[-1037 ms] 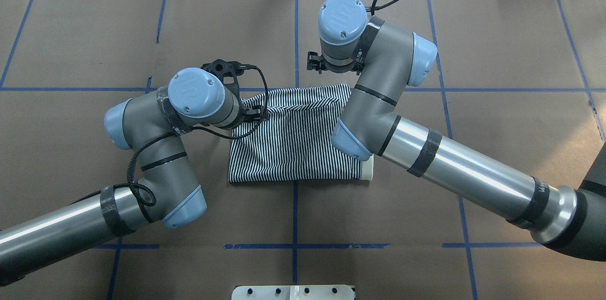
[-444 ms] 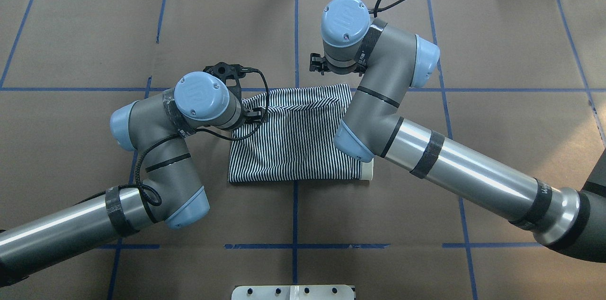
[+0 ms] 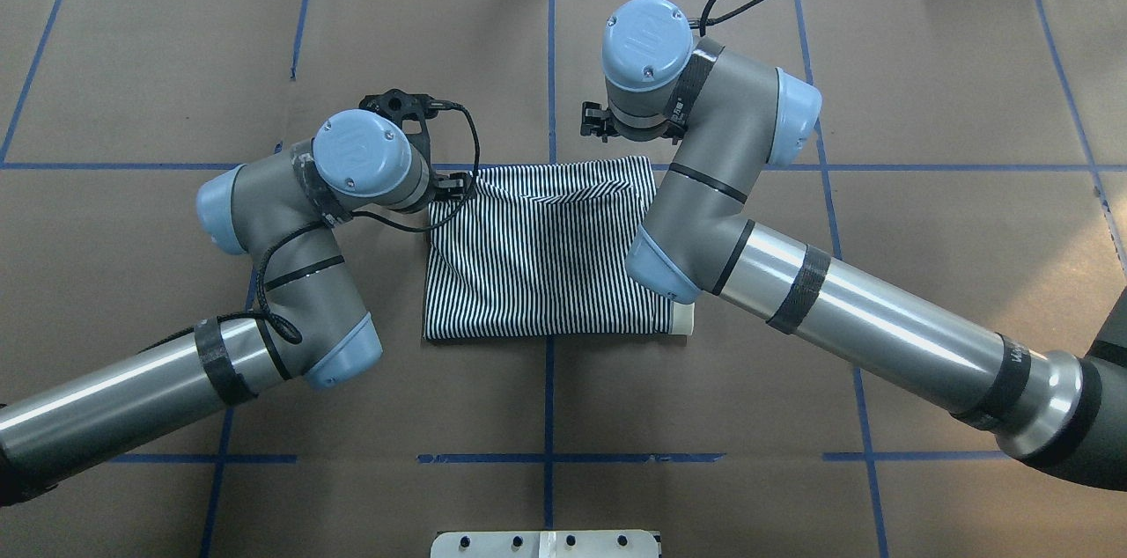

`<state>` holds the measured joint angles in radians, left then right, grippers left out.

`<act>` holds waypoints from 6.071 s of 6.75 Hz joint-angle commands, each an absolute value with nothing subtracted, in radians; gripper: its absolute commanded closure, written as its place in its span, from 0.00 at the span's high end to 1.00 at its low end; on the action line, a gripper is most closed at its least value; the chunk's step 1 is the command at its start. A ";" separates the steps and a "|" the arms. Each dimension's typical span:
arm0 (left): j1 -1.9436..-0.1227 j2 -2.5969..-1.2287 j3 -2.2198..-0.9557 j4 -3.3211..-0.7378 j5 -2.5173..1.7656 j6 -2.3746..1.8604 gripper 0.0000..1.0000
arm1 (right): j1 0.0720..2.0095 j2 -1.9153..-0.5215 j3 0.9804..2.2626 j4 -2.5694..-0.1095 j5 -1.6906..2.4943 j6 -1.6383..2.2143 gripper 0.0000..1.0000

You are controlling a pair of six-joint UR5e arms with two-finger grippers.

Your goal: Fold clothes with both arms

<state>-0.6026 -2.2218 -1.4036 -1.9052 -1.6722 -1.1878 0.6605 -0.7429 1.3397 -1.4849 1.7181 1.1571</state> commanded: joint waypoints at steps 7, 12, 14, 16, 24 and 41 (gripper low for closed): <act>-0.715 -2.195 -1.454 -1.994 -1.779 -1.068 1.00 | 0.602 -0.810 1.364 -1.333 1.703 1.183 1.00; -0.713 -2.195 -1.454 -2.000 -1.784 -1.068 1.00 | 0.616 -0.842 1.362 -1.436 1.670 1.040 1.00; -0.715 -2.194 -1.480 -1.994 -1.784 -1.068 1.00 | 0.705 -0.847 1.364 -1.436 1.748 0.977 1.00; -0.715 -2.105 -1.648 -1.924 -1.839 -1.004 1.00 | 0.880 -0.964 1.469 -1.433 1.946 0.762 1.00; -1.028 -1.648 -1.953 -1.660 -1.977 -0.524 1.00 | 1.434 -1.682 1.560 -1.355 2.276 -0.022 1.00; -1.574 -1.400 -1.764 -1.664 -2.322 0.020 1.00 | 1.618 -1.776 1.723 -1.486 2.320 -0.043 1.00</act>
